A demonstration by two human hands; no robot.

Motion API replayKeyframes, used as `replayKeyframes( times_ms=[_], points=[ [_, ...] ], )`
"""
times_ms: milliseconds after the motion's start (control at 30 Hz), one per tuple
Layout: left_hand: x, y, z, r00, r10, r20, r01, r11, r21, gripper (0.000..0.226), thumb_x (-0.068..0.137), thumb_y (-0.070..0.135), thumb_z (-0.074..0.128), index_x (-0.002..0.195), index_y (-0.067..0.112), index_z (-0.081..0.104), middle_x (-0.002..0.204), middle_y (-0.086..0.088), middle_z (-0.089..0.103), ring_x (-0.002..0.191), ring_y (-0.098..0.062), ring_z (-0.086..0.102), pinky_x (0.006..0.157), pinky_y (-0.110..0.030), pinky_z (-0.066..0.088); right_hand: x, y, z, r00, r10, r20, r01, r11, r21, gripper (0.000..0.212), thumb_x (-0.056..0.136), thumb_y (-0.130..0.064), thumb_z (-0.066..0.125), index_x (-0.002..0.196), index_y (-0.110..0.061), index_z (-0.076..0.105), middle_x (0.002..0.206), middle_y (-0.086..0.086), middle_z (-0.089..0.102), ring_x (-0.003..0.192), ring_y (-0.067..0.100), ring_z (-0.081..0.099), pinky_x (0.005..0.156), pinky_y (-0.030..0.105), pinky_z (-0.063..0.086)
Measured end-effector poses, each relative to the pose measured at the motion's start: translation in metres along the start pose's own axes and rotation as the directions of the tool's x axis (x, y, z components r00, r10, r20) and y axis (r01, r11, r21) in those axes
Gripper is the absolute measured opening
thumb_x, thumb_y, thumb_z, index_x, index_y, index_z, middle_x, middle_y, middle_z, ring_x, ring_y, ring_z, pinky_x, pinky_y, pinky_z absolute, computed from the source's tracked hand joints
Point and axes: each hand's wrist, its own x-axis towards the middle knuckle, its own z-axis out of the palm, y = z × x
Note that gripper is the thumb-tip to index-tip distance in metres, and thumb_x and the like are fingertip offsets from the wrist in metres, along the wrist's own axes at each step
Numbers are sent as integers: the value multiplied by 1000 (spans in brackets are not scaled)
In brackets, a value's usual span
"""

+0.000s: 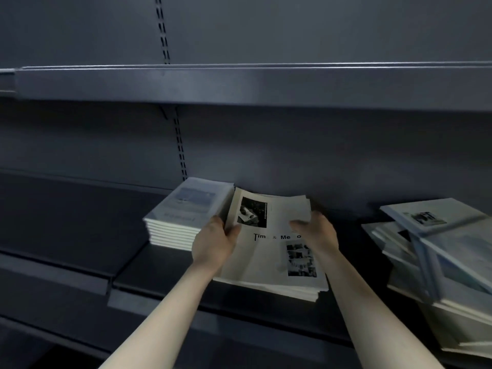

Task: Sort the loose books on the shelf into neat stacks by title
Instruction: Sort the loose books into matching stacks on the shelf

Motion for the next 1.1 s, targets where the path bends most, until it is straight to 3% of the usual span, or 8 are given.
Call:
replayKeyframes(
  times_ms=[167,300,367,500,600,733,933,1100],
  points=[
    [1,-2,3,998,46,-44,-38,986,161,45,92,51,47,101,7,53,101,-10,66,93,-31,64,70,-33,45,-6,0,6,996,-9,-86,1,995,-95,32,91,-34,55,110,-8,55,92,4,60,68,17,50,50,22,33],
    [-1,0,4,995,95,-41,-72,917,391,57,94,55,38,116,5,54,108,-9,65,97,-28,66,70,-33,49,-11,2,10,990,-7,-143,-17,985,-169,38,93,-38,53,115,-7,55,109,11,58,77,23,54,51,24,34],
    [-1,1,5,993,113,-20,-89,870,484,57,95,56,34,114,7,56,109,-8,64,95,-25,67,64,-30,45,-14,0,11,986,-4,-165,-36,970,-239,39,95,-38,50,116,-5,54,118,14,50,76,23,50,53,25,33],
    [-1,8,4,995,100,30,-99,826,554,52,99,49,30,111,8,59,111,-8,63,98,-23,65,65,-28,45,-17,0,12,986,-35,-166,-28,932,-361,40,96,-36,45,118,-3,54,124,16,42,107,30,46,71,30,36],
    [0,16,6,997,50,63,-76,830,552,39,103,26,27,120,5,55,119,-10,62,108,-25,62,74,-30,48,-13,-1,13,995,-33,-97,-5,928,-371,41,98,-35,40,125,-5,49,127,17,44,116,32,43,81,35,39],
    [6,20,14,997,8,72,-43,861,508,36,101,7,25,124,3,53,121,-11,62,110,-26,61,79,-32,49,-7,-1,13,998,-30,-58,9,939,-343,39,100,-30,37,127,-4,45,127,18,45,116,33,44,80,35,37],
    [20,23,20,998,-16,63,-7,936,351,39,104,20,25,114,0,57,114,-16,65,106,-30,64,78,-35,50,10,-3,13,1000,-2,-31,-7,964,-267,38,100,-25,37,132,-5,40,128,18,42,116,33,44,79,34,35],
    [29,20,25,999,8,46,-24,933,360,34,103,18,29,112,1,57,111,-15,67,104,-31,64,79,-36,50,19,-4,16,999,-4,-44,-6,972,-237,41,100,-28,37,134,-6,38,126,17,42,115,32,45,86,37,41]
  ],
)
